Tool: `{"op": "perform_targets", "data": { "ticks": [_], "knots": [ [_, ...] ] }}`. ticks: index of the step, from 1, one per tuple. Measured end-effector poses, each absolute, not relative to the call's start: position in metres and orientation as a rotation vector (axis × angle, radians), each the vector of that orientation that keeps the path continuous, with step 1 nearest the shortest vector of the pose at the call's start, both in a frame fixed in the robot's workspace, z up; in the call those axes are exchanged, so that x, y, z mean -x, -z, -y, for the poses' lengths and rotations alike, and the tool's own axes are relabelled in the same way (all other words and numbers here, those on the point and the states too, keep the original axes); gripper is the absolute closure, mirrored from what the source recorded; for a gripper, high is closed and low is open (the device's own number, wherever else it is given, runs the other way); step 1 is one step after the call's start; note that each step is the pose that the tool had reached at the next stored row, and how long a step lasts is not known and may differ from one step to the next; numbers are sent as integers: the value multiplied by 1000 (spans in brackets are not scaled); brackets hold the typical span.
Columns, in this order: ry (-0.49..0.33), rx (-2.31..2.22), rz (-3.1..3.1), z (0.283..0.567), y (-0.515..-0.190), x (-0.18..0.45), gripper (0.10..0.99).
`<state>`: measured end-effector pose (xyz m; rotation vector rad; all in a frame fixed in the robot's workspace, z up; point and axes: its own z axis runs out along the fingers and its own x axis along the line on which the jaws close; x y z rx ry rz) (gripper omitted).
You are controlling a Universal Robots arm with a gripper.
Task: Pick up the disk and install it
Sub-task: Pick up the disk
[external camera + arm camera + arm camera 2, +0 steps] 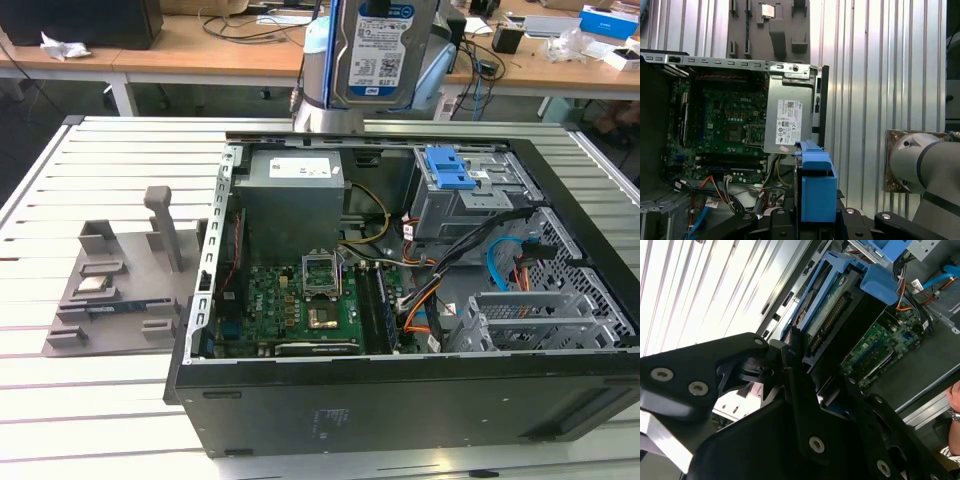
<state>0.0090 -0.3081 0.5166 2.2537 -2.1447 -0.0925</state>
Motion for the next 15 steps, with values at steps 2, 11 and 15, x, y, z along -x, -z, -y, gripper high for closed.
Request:
{"op": "perform_targets", "data": {
  "ticks": [2,11,15],
  "knots": [
    [93,-2254,2145,308,-517,-14,722],
    [93,-2254,2145,308,-517,-28,722],
    [93,-2254,2145,308,-517,-29,722]
  ]
}}
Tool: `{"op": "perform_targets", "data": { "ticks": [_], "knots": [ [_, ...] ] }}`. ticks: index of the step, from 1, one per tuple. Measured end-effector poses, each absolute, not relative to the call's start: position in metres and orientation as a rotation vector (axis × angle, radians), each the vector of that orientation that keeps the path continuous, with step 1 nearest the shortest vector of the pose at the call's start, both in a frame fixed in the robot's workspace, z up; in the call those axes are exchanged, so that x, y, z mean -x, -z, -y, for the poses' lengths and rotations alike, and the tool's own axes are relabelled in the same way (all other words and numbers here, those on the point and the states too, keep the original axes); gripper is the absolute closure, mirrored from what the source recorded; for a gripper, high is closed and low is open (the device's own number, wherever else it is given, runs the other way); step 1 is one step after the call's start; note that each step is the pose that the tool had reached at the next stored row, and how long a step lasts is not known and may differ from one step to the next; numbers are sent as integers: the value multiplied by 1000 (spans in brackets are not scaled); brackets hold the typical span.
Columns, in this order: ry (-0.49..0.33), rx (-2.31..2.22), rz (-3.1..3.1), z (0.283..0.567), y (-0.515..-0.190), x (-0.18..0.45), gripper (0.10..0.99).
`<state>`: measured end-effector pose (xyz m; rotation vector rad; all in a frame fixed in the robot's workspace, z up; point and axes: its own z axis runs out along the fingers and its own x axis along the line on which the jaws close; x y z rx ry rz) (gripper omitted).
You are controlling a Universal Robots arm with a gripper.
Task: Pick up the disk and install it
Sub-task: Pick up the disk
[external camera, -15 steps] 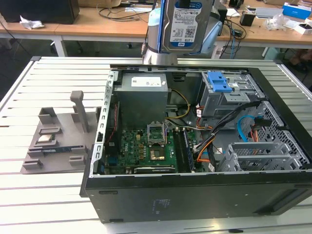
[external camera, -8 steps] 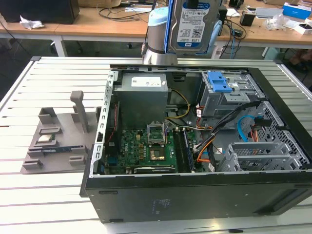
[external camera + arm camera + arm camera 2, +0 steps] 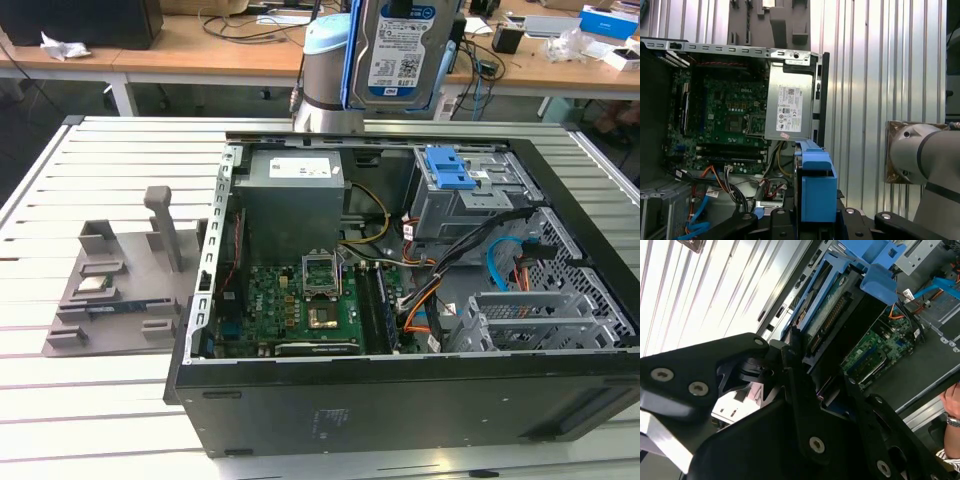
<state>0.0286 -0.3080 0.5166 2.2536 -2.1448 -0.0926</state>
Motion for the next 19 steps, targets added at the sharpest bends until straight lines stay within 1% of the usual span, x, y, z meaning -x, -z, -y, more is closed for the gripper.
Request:
{"op": "perform_targets", "data": {
  "ticks": [5,19],
  "knots": [
    [92,-2254,2145,310,-517,-29,722],
    [93,-2254,2145,331,-516,-29,722]
  ]
}}
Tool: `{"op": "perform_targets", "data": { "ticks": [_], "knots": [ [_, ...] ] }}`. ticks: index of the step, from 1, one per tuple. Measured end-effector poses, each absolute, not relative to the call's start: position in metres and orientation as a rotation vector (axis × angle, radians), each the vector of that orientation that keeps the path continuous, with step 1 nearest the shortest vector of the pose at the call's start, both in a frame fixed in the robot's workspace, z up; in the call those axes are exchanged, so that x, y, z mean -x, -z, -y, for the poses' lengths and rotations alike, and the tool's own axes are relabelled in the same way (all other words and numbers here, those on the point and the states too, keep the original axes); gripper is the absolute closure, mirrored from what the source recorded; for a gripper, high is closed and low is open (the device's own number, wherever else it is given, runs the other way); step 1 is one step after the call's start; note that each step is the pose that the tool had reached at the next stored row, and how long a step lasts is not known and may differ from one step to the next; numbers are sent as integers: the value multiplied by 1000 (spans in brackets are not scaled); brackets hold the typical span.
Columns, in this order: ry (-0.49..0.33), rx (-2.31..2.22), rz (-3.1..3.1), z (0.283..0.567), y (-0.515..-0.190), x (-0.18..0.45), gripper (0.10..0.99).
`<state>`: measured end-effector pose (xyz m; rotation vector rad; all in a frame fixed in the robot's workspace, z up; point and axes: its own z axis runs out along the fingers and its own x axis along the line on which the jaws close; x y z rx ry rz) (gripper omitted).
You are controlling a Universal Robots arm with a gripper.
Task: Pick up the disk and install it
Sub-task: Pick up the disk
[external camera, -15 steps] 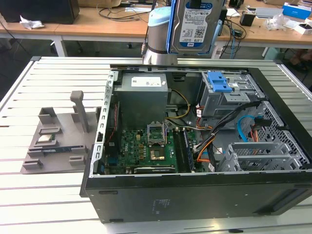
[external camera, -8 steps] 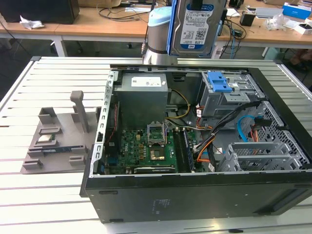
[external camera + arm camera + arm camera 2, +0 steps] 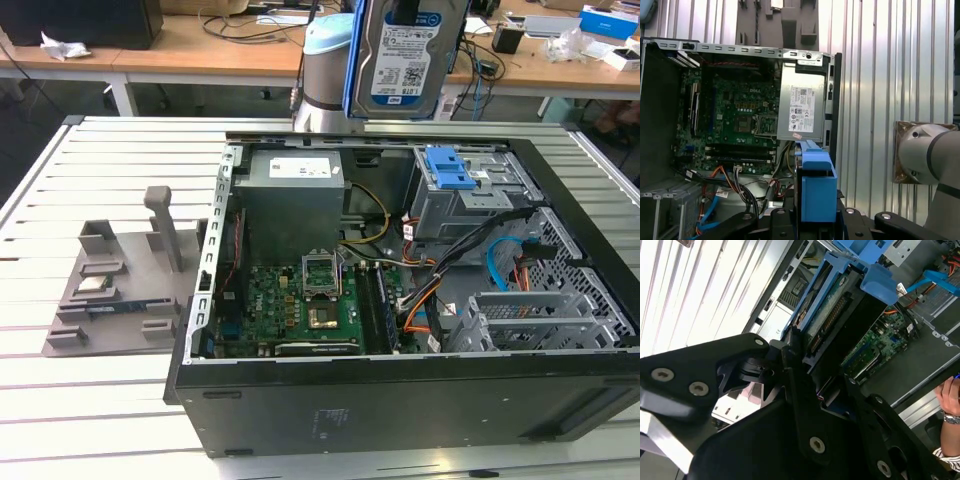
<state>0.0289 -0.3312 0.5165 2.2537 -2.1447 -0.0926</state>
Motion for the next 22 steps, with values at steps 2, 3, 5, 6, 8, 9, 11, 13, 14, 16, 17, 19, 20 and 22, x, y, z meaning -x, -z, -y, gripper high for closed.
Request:
{"op": "perform_targets", "data": {
  "ticks": [2,3,5,6,8,9,11,13,14,16,17,19,20,22],
  "knots": [
    [93,-2254,2145,334,-516,-29,722],
    [93,-2254,2145,335,-516,-29,722],
    [93,-2254,2145,337,-516,-29,722],
    [93,-2254,2145,339,-516,-29,722],
    [93,-2254,2145,342,-516,-29,722],
    [93,-2254,2145,343,-516,-29,722],
    [93,-2254,2145,347,-516,-29,722],
    [93,-2254,2145,350,-516,-29,722],
    [93,-2254,2145,352,-516,-29,722],
    [93,-2254,2145,356,-516,-29,722],
    [93,-2254,2145,357,-516,-29,722],
    [93,-2254,2145,359,-516,-29,722],
    [93,-2254,2145,360,-516,-29,722],
    [93,-2254,2145,363,-516,-29,722]
  ]
}}
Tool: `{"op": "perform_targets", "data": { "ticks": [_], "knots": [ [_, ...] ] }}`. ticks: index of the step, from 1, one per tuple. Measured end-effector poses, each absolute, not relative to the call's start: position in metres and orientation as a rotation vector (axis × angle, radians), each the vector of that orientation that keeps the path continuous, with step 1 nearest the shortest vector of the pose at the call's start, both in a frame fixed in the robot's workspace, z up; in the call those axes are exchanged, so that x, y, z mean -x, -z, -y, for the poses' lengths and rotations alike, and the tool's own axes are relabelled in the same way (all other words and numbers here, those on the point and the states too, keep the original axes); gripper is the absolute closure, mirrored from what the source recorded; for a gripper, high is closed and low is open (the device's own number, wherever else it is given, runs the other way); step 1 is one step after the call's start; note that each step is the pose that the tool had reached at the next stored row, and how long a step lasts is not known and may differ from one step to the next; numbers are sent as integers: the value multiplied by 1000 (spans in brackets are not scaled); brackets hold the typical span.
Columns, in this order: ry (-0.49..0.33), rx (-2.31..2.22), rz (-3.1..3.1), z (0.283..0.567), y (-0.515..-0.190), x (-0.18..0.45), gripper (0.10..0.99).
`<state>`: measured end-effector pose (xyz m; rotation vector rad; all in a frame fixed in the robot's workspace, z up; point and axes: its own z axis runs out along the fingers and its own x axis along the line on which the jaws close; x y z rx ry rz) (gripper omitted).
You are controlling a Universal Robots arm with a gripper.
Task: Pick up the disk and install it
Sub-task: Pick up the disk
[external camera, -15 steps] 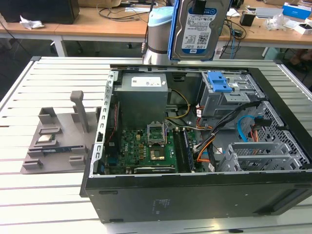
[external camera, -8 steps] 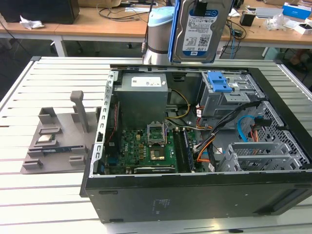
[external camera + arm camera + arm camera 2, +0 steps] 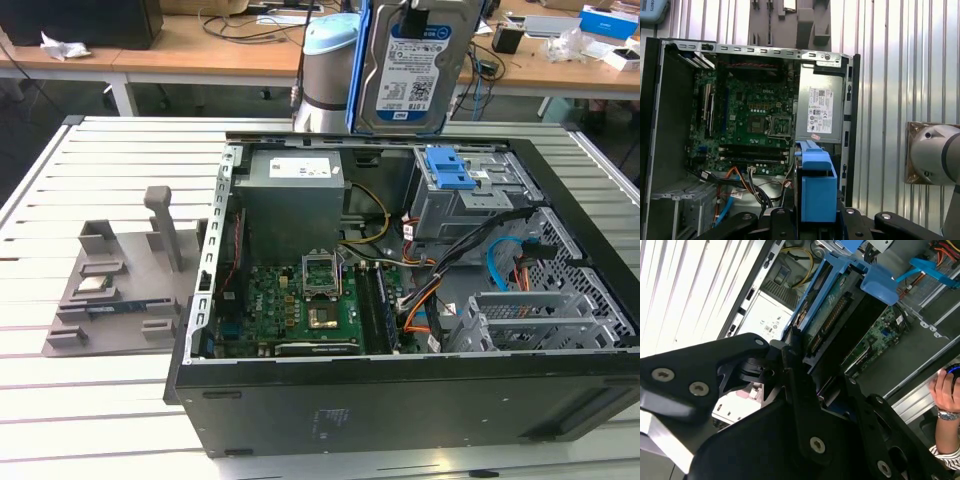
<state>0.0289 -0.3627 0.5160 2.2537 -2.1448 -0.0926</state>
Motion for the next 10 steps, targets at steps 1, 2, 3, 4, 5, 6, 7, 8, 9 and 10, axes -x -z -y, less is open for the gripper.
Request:
{"op": "perform_targets", "data": {
  "ticks": [1,2,3,4,5,6,7,8,9,10],
  "knots": [
    [93,-2254,2145,365,-516,-29,722],
    [93,-2254,2145,367,-516,-29,722],
    [93,-2254,2145,368,-516,-29,722],
    [93,-2254,2145,369,-516,-29,722],
    [93,-2254,2145,372,-516,-29,722],
    [93,-2254,2145,374,-516,-29,722],
    [93,-2254,2145,376,-516,-29,722],
    [93,-2254,2145,377,-516,-29,722],
    [93,-2254,2145,379,-516,-29,722],
    [93,-2254,2145,380,-516,-29,722]
  ]
}}
